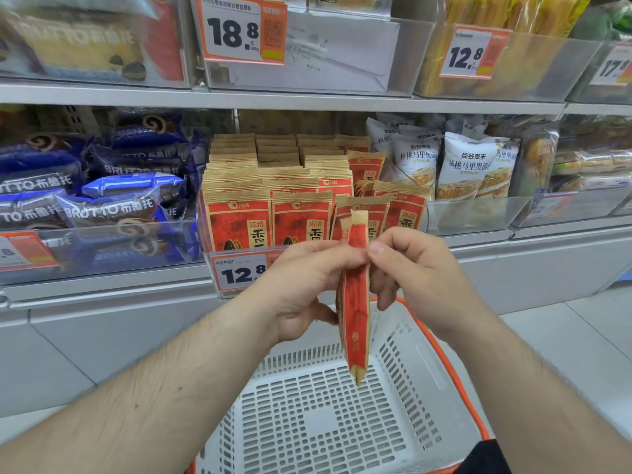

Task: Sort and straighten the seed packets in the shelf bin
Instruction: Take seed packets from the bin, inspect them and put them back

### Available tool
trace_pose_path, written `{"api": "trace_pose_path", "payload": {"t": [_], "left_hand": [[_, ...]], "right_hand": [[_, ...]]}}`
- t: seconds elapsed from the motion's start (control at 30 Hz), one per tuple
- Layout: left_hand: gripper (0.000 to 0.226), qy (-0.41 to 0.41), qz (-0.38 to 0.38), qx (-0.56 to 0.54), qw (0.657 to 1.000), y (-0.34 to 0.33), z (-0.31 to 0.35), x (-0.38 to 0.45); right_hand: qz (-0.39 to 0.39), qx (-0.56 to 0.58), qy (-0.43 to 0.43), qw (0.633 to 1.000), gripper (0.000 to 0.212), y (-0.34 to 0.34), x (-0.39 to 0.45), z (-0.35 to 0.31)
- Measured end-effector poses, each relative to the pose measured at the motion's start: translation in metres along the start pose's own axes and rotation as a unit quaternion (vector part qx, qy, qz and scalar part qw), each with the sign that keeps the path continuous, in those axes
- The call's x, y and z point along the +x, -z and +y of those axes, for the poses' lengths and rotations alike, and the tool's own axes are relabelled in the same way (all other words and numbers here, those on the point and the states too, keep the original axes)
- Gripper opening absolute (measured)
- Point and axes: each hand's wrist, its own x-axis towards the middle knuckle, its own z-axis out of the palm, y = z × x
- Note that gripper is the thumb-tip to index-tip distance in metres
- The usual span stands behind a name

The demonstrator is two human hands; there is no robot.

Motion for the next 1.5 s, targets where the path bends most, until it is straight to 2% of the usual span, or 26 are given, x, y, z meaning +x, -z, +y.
{"api": "trace_pose_path", "payload": {"t": [0.1,0.17,0.23,0.3,0.6,0.7,0.83,0.93,1.0,1.07,1.17,1.27,1.5], "left_hand": [[0.009,-0.015,0.093,-0.044,0.995,0.004,0.003,0.004],[0.011,-0.026,0.12,-0.071,0.99,0.007,0.005,0.005],[0.019,-0.034,0.126,-0.095,0.987,0.009,0.007,0.004],[0.026,-0.038,0.128,-0.109,0.985,0.009,0.009,0.003],[0.023,-0.035,0.127,-0.126,0.983,0.014,0.008,0.004],[0.008,-0.057,0.076,-0.128,0.987,0.013,0.01,0.0],[0.046,-0.053,-0.01,-0.166,0.985,0.017,0.007,0.002],[0.05,-0.048,-0.033,-0.196,0.979,0.017,0.002,0.003],[0.04,-0.051,-0.015,-0.176,0.983,0.015,0.0,0.003],[0.038,-0.062,0.01,-0.139,0.988,0.014,0.0,0.004],[0.037,-0.092,0.07,-0.086,0.99,0.015,-0.001,0.007],[0.027,-0.09,0.119,-0.075,0.986,0.016,-0.001,0.008],[0.022,-0.077,0.108,-0.052,0.99,0.015,0.001,0.007]], "right_hand": [[-0.084,-0.12,-0.018,0.989,0.038,0.011,-0.003,-0.004],[-0.134,-0.209,-0.044,0.968,0.043,0.012,-0.006,-0.005],[-0.161,-0.256,-0.049,0.952,0.033,0.008,-0.007,-0.004],[-0.172,-0.259,-0.051,0.949,0.018,0.005,-0.006,-0.002],[-0.187,-0.231,-0.065,0.953,0.017,0.007,-0.005,0.0],[-0.156,-0.19,-0.06,0.967,0.026,0.008,-0.004,0.002],[-0.079,-0.03,-0.111,0.99,0.05,0.009,0.0,0.006],[-0.078,0.011,-0.161,0.984,0.059,0.004,0.0,0.007],[-0.089,0.022,-0.143,0.985,0.043,0.0,-0.001,0.007],[-0.065,0.035,-0.133,0.988,0.026,-0.003,-0.001,0.007],[-0.016,0.002,-0.126,0.992,0.025,-0.001,0.002,0.011],[-0.002,-0.037,-0.13,0.991,0.025,-0.003,0.001,0.012],[0.073,0.068,-0.117,0.988,0.008,-0.001,0.005,0.01]]}}
